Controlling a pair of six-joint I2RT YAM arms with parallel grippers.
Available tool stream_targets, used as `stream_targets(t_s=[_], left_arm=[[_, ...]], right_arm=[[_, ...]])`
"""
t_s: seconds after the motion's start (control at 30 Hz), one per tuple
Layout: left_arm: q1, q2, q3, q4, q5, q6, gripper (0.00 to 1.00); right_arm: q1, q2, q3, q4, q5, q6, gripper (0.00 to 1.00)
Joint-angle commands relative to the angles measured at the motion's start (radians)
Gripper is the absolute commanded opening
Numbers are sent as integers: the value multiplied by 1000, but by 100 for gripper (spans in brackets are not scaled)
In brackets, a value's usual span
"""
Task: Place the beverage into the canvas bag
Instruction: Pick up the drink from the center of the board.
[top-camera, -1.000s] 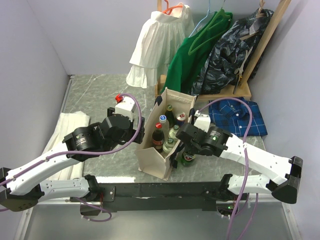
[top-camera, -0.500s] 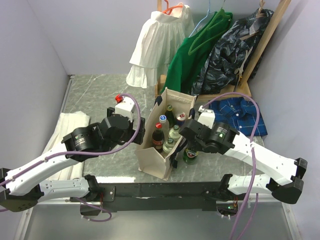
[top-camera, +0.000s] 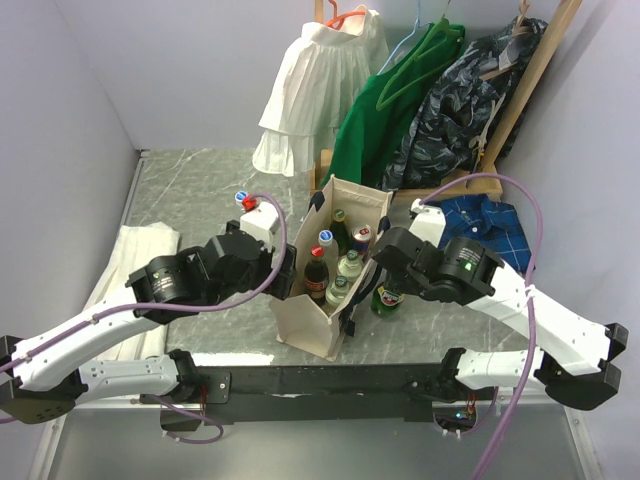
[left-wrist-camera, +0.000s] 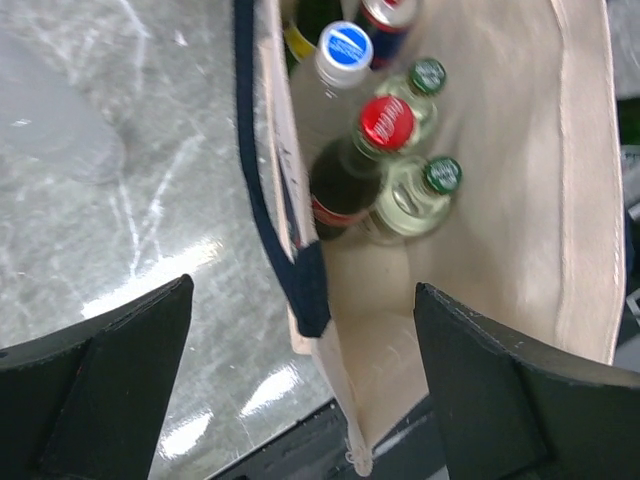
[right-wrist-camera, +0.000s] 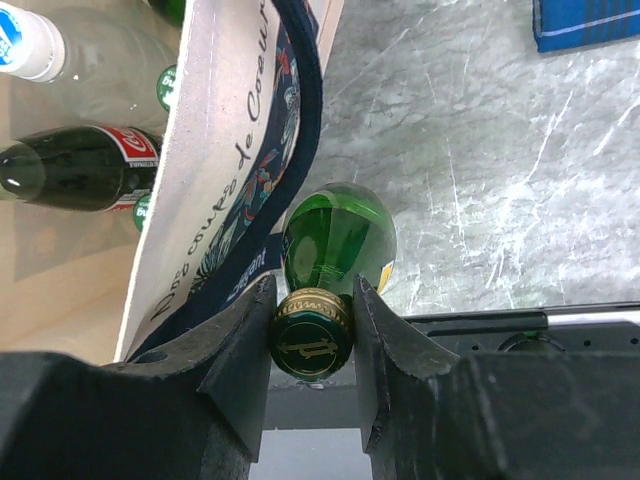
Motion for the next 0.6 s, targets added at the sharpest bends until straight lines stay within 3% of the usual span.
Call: stream_targets(t_s=[0.0,0.27,0.47,0.57], left_arm=[[-5,-9,-10,20,87,21,95],[-3,-11,-29,1,96,10,84],[-5,-5,-47,-8,99,2,65],[-5,5,-47,-11,99,2,50]], right_arm=[[-7,-36,81,5,82,1,0],[-9,-28,128,-20,95,-11,0],[-11,-22,182,-47,109,-22,0],[-12,-19,217,-63,117,-28,0]])
